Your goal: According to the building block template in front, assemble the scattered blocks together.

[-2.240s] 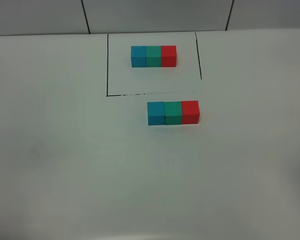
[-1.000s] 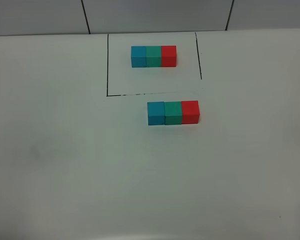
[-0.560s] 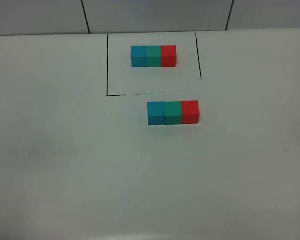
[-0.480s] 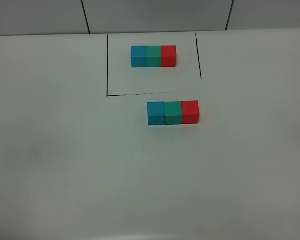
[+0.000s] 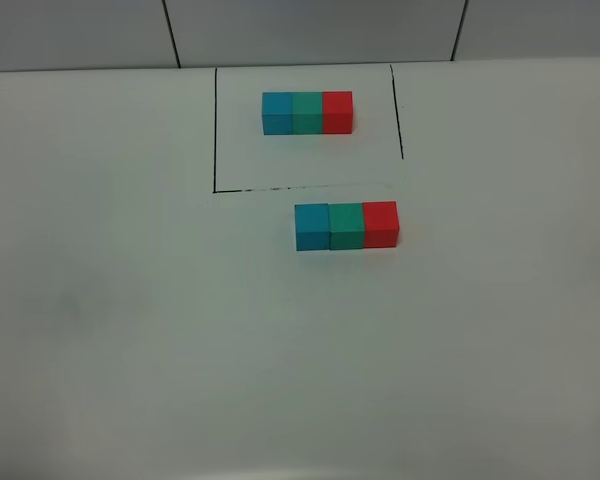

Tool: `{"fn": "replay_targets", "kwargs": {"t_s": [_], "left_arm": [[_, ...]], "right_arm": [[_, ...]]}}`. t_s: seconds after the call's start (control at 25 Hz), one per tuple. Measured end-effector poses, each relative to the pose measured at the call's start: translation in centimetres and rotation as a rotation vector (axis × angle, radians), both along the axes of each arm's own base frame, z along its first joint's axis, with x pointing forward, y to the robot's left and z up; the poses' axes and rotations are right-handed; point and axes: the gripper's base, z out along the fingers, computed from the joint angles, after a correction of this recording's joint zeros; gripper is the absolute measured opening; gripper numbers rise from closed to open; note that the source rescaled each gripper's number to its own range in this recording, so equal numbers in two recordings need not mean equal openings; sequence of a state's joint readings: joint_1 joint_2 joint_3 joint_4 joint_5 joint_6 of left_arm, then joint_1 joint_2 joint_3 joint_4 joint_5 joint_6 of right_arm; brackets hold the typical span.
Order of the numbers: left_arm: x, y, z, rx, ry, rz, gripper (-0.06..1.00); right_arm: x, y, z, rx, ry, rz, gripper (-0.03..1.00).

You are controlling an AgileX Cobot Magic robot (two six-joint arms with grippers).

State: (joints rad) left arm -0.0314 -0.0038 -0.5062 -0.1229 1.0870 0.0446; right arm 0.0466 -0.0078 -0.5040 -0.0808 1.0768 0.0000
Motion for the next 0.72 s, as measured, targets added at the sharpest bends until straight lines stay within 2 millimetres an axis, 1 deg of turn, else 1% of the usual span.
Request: {"fn": "replay_targets", "kwargs": {"t_s": [0.28,0.72], "left_arm": [[0.0,0.0,0.0,0.0,0.0,0.0,0.65],[0.0,0.0,0.0,0.0,0.0,0.0,0.65]], "right_arm": [[0.0,-0.01,0.0,-0.001,0.0,-0.001,0.85],[0.0,-0.01,0.0,-0.001,0.0,-0.001,0.84]]}}
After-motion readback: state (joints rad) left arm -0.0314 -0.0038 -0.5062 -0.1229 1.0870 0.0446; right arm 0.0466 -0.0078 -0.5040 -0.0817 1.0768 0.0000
